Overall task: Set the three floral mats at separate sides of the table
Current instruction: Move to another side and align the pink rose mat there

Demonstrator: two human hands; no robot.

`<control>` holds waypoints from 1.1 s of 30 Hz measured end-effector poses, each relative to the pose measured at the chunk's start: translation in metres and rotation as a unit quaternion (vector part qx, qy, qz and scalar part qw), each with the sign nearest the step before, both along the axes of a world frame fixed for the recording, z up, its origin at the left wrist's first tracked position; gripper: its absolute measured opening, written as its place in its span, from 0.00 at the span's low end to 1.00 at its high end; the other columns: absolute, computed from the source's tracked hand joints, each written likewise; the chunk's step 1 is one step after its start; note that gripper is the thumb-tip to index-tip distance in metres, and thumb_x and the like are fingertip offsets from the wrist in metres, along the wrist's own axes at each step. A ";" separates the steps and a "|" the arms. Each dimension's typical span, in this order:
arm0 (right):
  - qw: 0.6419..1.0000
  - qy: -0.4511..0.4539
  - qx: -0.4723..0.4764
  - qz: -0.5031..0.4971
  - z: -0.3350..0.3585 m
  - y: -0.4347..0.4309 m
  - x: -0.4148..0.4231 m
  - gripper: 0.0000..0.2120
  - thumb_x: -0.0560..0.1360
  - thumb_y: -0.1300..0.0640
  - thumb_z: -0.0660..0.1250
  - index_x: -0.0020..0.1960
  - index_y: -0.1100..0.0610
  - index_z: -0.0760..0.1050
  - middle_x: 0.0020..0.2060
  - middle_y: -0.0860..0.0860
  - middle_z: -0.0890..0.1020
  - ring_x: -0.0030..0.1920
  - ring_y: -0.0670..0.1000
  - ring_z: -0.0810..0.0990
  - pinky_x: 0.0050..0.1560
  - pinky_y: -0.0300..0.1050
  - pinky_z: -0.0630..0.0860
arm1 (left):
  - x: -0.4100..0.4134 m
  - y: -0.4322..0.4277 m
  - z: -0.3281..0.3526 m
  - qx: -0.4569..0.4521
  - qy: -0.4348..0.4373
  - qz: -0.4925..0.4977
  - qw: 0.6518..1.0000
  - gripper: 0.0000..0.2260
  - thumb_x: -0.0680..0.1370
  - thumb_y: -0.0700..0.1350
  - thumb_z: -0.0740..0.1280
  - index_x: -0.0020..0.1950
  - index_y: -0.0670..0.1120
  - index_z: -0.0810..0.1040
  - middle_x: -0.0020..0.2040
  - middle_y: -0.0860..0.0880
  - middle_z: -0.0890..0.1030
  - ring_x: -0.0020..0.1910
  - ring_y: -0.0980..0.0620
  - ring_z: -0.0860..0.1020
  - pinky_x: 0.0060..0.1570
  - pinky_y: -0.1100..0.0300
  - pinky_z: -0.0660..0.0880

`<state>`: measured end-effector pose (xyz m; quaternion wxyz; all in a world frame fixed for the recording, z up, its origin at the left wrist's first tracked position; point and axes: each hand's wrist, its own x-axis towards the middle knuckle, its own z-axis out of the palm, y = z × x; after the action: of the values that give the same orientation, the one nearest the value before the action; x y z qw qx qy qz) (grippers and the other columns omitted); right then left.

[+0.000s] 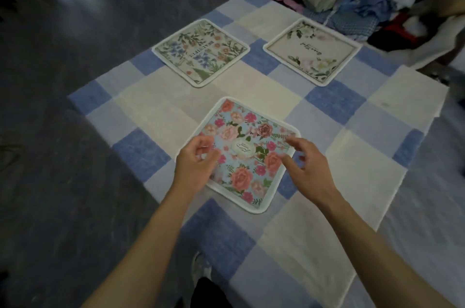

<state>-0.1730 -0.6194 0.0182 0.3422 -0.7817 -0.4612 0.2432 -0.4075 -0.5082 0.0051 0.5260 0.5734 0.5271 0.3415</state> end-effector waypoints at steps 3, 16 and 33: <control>0.999 -0.002 -0.010 -0.045 0.008 0.001 -0.037 0.18 0.78 0.48 0.66 0.66 0.51 0.72 0.62 0.48 0.77 0.62 0.49 0.75 0.63 0.51 0.74 | -0.026 0.032 0.003 0.020 -0.008 -0.045 0.999 0.09 0.73 0.44 0.74 0.52 0.51 0.80 0.50 0.55 0.83 0.51 0.56 0.80 0.46 0.65 0.78; 0.993 0.001 -0.012 -0.117 0.026 0.016 -0.076 0.17 0.78 0.47 0.65 0.65 0.49 0.72 0.62 0.45 0.77 0.61 0.46 0.76 0.63 0.51 0.74 | -0.037 0.102 0.037 0.086 0.031 -0.152 0.984 0.10 0.73 0.45 0.73 0.50 0.57 0.78 0.49 0.58 0.81 0.50 0.62 0.79 0.37 0.73 0.74; 0.980 -0.003 0.002 -0.201 -0.004 0.066 -0.027 0.17 0.77 0.54 0.67 0.64 0.52 0.73 0.53 0.42 0.74 0.54 0.42 0.71 0.57 0.40 0.66 | 0.070 0.165 0.021 0.047 0.110 -0.281 0.952 0.08 0.73 0.48 0.72 0.52 0.52 0.80 0.49 0.56 0.82 0.49 0.60 0.79 0.45 0.66 0.76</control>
<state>-0.2003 -0.5534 0.0139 0.3845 -0.8582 -0.2966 0.1660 -0.3374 -0.3430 0.0264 0.5116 0.7564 0.3830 0.1392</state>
